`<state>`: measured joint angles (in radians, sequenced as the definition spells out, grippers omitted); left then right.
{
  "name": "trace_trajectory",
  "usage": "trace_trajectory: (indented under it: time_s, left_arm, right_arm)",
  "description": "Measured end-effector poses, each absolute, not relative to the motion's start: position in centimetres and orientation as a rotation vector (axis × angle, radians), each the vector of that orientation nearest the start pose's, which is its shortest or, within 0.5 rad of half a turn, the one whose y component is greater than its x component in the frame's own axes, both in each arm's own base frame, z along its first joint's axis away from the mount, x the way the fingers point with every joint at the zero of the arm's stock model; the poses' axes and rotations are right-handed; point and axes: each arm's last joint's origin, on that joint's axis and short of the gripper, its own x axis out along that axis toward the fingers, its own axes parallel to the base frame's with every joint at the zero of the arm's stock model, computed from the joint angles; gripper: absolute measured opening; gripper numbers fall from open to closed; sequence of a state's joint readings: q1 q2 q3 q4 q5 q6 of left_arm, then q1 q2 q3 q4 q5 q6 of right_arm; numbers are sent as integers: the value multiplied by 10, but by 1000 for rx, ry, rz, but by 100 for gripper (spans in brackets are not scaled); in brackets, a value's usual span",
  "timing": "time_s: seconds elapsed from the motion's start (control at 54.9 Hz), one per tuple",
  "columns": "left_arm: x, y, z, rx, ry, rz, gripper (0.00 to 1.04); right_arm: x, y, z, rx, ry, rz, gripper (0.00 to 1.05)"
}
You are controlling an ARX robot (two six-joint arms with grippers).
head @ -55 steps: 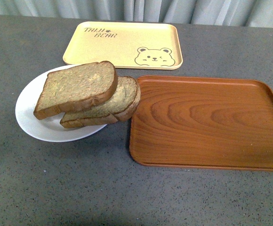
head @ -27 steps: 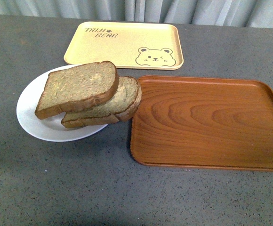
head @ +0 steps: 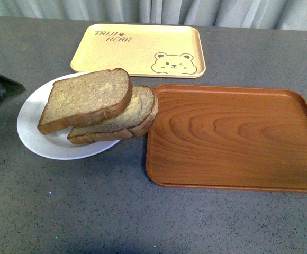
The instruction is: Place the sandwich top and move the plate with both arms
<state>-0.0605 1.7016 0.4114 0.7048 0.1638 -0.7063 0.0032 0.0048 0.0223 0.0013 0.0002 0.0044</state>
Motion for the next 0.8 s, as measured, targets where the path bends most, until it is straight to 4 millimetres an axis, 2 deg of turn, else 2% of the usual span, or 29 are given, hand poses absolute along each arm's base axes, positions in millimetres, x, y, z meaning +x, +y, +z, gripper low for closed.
trace_trajectory:
  time_s: [0.109,0.437,0.802]
  left_arm:
    - [266,-21,81,-735,666,27,96]
    - [277,-20,67,-847,680,100,96]
    - [289,-21,60,-971,708,170,96]
  right_arm:
    - [97,0,171,4,-19,3,96]
    - [97,0,171,4,-19,3,96]
    - [97,0,171,4,-19,3,96]
